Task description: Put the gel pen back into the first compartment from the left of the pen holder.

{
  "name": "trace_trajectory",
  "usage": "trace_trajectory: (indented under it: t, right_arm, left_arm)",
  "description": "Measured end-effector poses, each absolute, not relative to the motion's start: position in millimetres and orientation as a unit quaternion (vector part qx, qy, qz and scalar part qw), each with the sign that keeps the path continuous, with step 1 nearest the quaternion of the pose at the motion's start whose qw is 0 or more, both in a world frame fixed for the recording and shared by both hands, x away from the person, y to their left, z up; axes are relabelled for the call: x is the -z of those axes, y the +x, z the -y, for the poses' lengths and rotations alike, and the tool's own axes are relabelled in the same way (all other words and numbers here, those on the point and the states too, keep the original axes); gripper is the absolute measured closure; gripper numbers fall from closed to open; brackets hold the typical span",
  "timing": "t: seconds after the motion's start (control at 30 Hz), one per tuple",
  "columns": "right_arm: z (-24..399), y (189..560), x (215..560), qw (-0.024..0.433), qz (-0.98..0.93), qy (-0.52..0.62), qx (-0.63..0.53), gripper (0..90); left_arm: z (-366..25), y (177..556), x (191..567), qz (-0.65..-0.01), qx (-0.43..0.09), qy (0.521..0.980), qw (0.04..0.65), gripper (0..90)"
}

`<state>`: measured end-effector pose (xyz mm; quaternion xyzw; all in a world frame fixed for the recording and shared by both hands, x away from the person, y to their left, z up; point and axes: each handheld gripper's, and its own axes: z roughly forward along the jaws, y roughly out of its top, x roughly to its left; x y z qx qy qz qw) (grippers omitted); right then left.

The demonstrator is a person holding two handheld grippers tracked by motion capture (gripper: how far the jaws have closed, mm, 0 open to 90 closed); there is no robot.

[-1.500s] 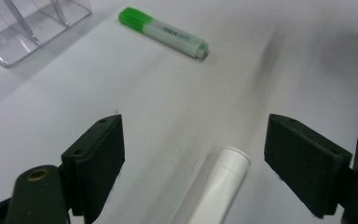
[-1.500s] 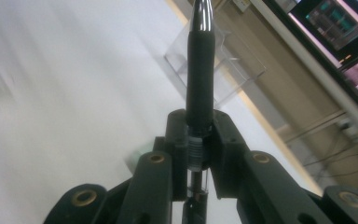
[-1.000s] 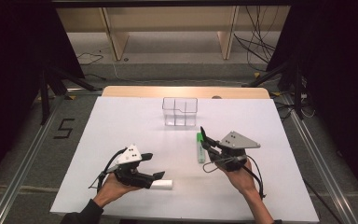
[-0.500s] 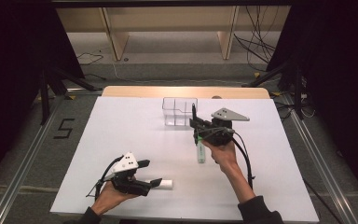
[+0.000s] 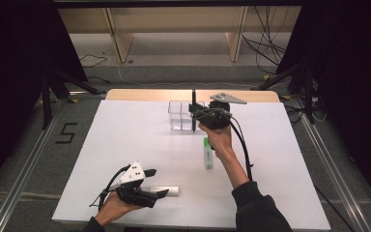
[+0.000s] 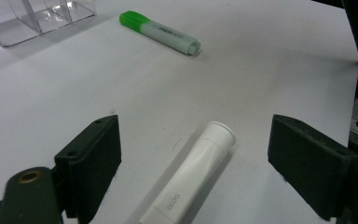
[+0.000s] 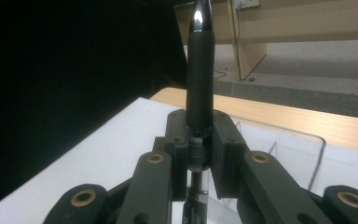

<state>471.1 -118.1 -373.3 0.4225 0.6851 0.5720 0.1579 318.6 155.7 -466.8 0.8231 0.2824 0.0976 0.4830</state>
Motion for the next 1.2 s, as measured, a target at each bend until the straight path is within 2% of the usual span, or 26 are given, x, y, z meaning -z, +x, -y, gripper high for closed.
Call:
trace_trajectory:
  t: [0.2,0.5,0.9,1.2]
  right_arm:
    - [104,491,365,0.175,-0.688,0.427,-0.560,79.4]
    - [87,516,357,0.178,-0.685,0.438,-0.554,79.4]
    - [72,536,351,0.183,-0.688,0.451,-0.538,79.4]
    - [59,550,350,0.203,-0.694,0.457,-0.518,79.4]
  left_arm:
    - [-155,317,466,-0.282,-0.091,0.824,0.482,15.4]
    - [-156,317,465,-0.282,-0.089,0.823,0.485,15.2]
    - [-155,318,466,-0.281,-0.092,0.824,0.483,15.2]
    - [-156,318,465,-0.282,-0.092,0.822,0.486,15.2]
